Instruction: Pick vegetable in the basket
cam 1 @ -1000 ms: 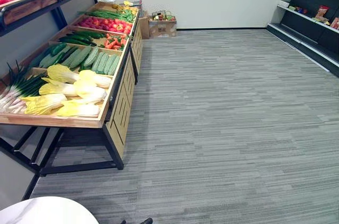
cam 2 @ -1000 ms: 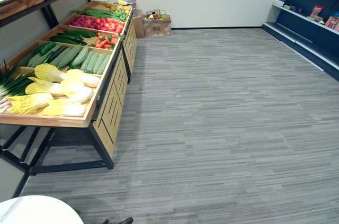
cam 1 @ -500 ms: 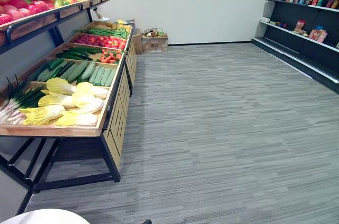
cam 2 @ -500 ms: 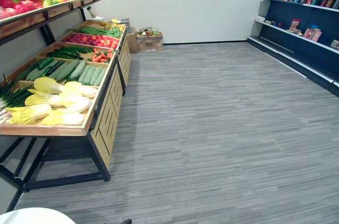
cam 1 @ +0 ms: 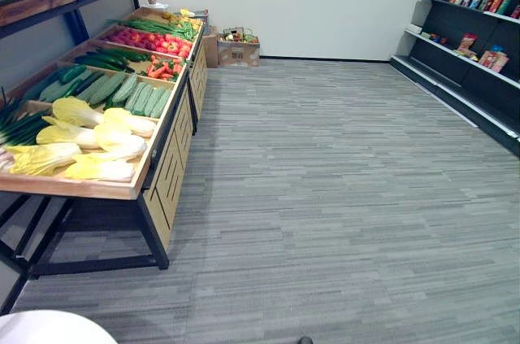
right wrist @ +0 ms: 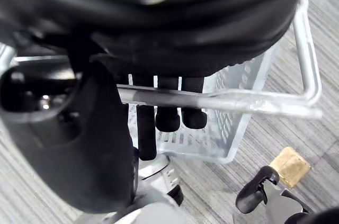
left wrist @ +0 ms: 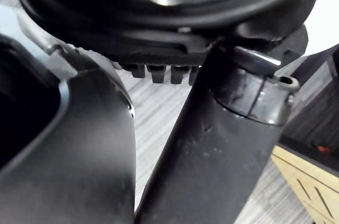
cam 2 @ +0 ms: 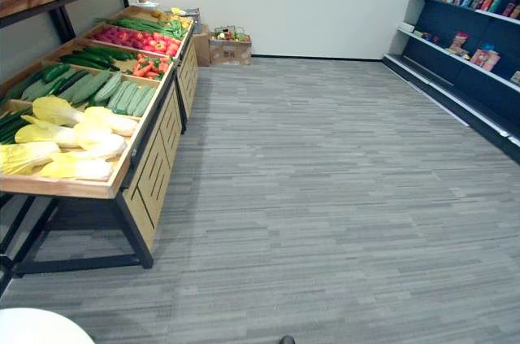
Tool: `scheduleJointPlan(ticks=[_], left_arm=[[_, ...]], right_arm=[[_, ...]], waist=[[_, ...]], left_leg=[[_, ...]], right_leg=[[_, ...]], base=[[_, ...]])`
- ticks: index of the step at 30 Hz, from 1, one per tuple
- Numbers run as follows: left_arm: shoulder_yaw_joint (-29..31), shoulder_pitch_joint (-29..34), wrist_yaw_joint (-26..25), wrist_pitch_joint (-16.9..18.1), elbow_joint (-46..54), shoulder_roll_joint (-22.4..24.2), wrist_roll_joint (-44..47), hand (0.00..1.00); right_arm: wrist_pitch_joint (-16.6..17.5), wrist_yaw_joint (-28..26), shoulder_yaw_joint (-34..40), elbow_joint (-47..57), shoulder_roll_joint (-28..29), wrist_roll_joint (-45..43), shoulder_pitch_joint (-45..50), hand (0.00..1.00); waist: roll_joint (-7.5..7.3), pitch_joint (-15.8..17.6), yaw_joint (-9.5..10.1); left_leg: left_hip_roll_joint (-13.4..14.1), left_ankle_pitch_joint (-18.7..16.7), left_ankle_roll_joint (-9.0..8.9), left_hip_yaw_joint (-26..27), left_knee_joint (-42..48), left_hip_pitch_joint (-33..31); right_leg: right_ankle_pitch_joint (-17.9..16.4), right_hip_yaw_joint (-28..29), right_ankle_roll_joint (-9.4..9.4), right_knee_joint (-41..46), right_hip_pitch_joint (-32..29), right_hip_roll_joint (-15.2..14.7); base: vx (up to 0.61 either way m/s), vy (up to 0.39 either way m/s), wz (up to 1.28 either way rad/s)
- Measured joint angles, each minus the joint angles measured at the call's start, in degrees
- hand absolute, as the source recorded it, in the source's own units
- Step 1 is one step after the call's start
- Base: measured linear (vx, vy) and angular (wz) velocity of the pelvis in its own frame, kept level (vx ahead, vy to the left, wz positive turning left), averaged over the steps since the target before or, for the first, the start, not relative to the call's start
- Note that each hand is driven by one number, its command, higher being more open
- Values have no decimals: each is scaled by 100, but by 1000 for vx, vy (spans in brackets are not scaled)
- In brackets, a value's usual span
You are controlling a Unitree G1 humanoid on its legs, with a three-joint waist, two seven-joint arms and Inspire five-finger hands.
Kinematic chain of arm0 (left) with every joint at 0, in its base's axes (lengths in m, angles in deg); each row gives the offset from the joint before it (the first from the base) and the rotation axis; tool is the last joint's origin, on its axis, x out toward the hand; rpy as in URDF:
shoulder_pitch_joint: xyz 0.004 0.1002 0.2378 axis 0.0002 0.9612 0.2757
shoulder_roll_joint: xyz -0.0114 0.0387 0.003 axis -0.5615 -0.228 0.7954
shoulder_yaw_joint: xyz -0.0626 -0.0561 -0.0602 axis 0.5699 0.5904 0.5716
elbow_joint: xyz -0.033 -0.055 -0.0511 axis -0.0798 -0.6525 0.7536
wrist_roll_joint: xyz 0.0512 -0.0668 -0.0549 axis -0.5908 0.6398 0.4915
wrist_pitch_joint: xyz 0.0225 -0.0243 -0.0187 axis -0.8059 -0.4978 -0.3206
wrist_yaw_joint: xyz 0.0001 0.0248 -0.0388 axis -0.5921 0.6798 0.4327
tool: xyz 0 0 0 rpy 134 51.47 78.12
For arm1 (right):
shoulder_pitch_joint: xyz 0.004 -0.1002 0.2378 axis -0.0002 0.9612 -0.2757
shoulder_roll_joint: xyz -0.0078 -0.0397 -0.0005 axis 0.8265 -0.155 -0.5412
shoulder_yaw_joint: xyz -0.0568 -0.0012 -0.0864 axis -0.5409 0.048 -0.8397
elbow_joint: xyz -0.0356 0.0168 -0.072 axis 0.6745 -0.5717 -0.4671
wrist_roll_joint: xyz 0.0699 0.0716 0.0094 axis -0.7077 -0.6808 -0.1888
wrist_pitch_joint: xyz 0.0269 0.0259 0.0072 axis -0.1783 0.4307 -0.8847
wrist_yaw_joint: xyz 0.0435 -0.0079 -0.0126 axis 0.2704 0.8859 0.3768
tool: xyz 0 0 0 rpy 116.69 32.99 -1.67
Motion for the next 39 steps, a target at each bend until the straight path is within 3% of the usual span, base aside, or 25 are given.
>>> scheduleJointPlan(ticks=[1,3,4,6,8,10,11,13,15,16,17,19,20,21,22,24,28,30,31,32,33,34,36,38,39], left_arm=[[89,29,8,-19,-29,41,-88,100],[275,5,100,-17,-14,81,-138,100],[332,-44,182,10,-13,113,-137,100],[343,-103,281,113,50,165,-123,100],[338,-135,391,160,66,166,-75,100],[284,-154,454,175,126,181,-48,100],[228,-212,488,176,167,185,-50,100],[146,-285,506,177,164,169,-47,100],[51,-263,540,174,139,143,-63,100],[40,-271,535,188,140,152,-67,100],[31,-339,521,219,140,106,-103,100],[104,-366,547,278,131,98,-133,100],[99,-329,568,293,87,92,-169,100],[46,-271,556,295,80,163,-216,100],[3,-198,542,296,-23,190,-269,100],[11,-168,519,245,-94,123,-266,100],[-204,-139,533,250,-125,44,-316,100],[-309,-100,483,246,-124,-94,-301,100],[-342,-99,454,246,-125,-102,-287,100],[-382,-99,399,246,-124,-113,-256,100],[-384,-86,362,245,-126,-113,-255,100],[-386,-81,343,242,-130,-109,-255,100],[-408,-132,303,243,-131,-94,-242,100],[-451,-245,303,241,-134,-87,-161,100],[-451,-350,311,239,-134,-68,-135,100]], right_arm=[[-41,3,4,-25,-12,136,54,0],[-85,3,24,-151,-13,212,69,0],[-82,-3,25,-157,-27,212,153,0],[-70,-1,-26,-161,-81,212,180,0],[-23,-3,-27,-160,-136,201,159,0],[26,-10,-86,-157,-181,208,61,0],[74,-11,-70,-145,-163,200,-28,0],[134,-20,-66,-63,-132,195,-137,0],[187,-51,-71,46,-110,194,-167,0],[192,-53,-76,71,-130,196,-176,0],[188,-70,-112,70,-42,199,-304,0],[177,-82,-113,76,12,202,-478,0],[158,-85,-72,55,-65,196,-426,0],[157,-95,-61,59,-176,187,-353,0],[211,-9,-73,54,-190,199,-343,0],[263,-22,-97,80,-210,214,-363,0],[317,-41,88,94,-137,210,-161,0],[436,-50,209,194,-27,190,-44,0],[455,-53,228,192,-26,192,-50,0],[473,-71,305,200,-36,191,-82,0],[496,-98,347,238,-20,189,-96,0],[511,-100,371,245,-11,189,-101,0],[534,-127,391,238,12,173,-115,0],[522,-148,378,225,29,197,-123,0],[450,-150,375,104,38,202,-102,0]], waist=[[170,-110,-14],[179,-161,-13],[233,-175,-8],[335,-129,11],[303,-114,25],[253,-114,81],[195,-109,130],[86,-48,142],[7,-63,306],[53,-71,319],[13,40,308],[72,259,370],[138,222,341],[283,143,335],[262,47,346],[163,-46,346],[46,-210,318],[-156,-324,243],[-86,-300,233],[-115,-250,206],[-63,-244,165],[-58,-236,145],[46,-206,100],[72,-187,-6],[92,-173,-22]], left_leg=[[197,-14,-38,-31,267,7],[484,33,42,-177,1814,-564],[748,124,181,-199,2965,-987],[871,-1,213,-193,4446,-1547],[779,-252,292,142,4862,-1938],[568,-410,272,485,4258,-2223],[316,-413,256,600,3406,-2408],[-163,-99,267,581,1973,-2617],[-725,1368,221,278,552,-2425],[-779,1551,424,260,482,-2384],[-779,1387,502,240,883,-2509],[-480,827,334,382,2709,-3232],[-522,725,277,352,2298,-3262],[-453,1054,343,336,1852,-3194],[-539,968,763,544,1784,-3023],[-767,901,739,750,1327,-2654],[-1269,831,851,786,615,-1721],[-1549,642,958,742,475,-1338],[-1558,633,1014,722,442,-1208],[-1548,535,1085,676,411,-978],[-1485,480,1063,618,346,-766],[-1434,469,1050,601,279,-663],[-1146,384,938,520,59,-407],[-936,291,805,321,11,-394],[-800,230,701,176,-25,-390]], right_leg=[[-286,-66,-64,165,16,192],[-455,-75,-212,41,325,404],[-511,-92,-303,-266,652,615],[-544,-69,-404,-678,1229,811],[-564,-62,-441,-1024,1730,837],[-570,-38,-367,-1257,2024,769],[-614,-5,-299,-1317,2067,648],[-690,1,-155,-1420,2139,413],[-780,116,44,-1577,2274,133],[-791,114,68,-1655,2298,155],[-648,160,-14,-1867,2415,200],[-412,283,24,-1990,2756,253],[-427,306,47,-1954,2924,230],[-444,308,76,-1897,2916,333],[-626,318,341,-1708,2977,183],[-721,368,492,-1178,2802,-137],[-672,615,587,1423,2011,-740],[-53,582,383,2732,1577,-1196],[-29,555,352,3008,1518,-1262],[-425,435,310,3463,1348,-1334],[-851,216,335,3602,1168,-1288],[-1029,90,318,3548,1055,-1230],[-1357,-252,266,2568,546,-769],[-1158,-164,341,1086,203,-372],[-634,144,366,-214,101,-83]], base=[[418,-284,-17],[530,-368,-20],[430,-287,-8],[361,-154,-4],[352,-75,-4],[323,-23,-13],[302,52,-11],[301,100,-6],[414,152,-15],[425,118,2],[360,105,13],[248,137,15],[150,173,13],[155,205,-7],[212,165,-42],[235,143,-40],[224,140,1],[322,88,8],[362,44,1],[339,22,7],[255,7,11],[208,-23,17],[189,-66,21],[215,-153,50],[236,-216,67]])
